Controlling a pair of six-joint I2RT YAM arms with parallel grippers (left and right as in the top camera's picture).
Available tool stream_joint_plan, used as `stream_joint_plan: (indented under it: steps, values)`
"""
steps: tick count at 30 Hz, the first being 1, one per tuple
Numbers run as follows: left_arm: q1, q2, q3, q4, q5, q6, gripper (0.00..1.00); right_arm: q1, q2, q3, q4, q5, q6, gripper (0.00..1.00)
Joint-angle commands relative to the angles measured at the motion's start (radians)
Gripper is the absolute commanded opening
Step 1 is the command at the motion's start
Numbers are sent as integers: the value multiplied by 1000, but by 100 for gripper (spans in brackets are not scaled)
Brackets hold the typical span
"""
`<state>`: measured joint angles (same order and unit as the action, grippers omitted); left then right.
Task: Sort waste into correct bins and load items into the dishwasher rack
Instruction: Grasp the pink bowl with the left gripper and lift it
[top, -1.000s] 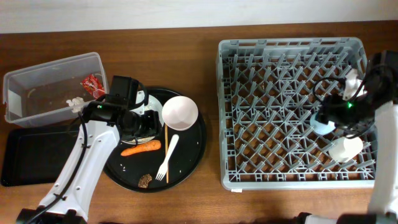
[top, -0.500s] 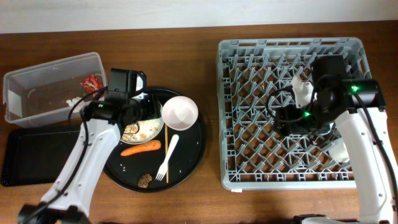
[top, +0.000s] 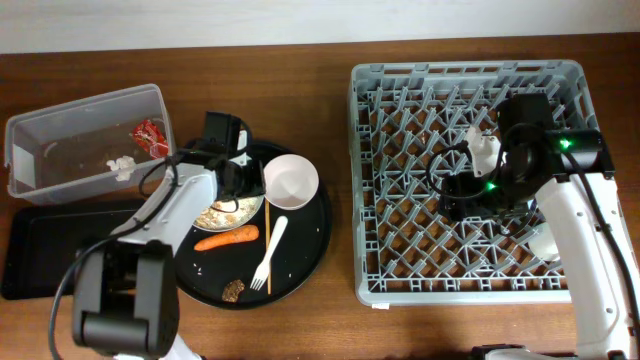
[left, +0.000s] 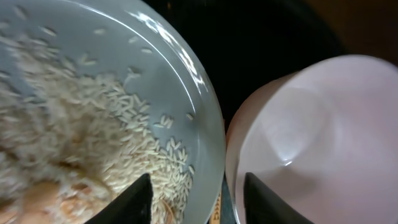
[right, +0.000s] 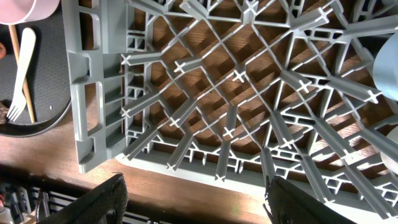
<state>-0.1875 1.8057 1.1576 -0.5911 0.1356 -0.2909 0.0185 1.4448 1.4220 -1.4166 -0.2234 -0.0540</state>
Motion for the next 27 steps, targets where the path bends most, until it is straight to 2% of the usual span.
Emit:
stream_joint_plan:
  steps: [1, 6, 9, 16, 19, 21, 27]
  values:
    - [-28, 33, 4, 11, 17, 8, 39, 8, -2, -6, 0, -2, -2, 75]
    - [-44, 32, 4, 27, 17, 8, 21, 8, -2, -6, -1, -2, -2, 75]
    - [-43, 32, 5, 27, 17, 8, 1, 8, -2, -6, -1, -2, -2, 75]
    - [-43, 12, 6, 18, 28, 8, 0, 8, 0, -19, 0, -2, -2, 75]
    - [-44, -51, 9, -1, 53, 8, 0, 8, 4, -19, 11, -2, -2, 76]
    - [-49, -111, 10, -9, 88, 8, 0, 8, 4, -19, 24, -18, -2, 80]
    - [-153, -292, 10, -14, 112, 8, 0, 31, 4, -19, 66, -104, 0, 77]
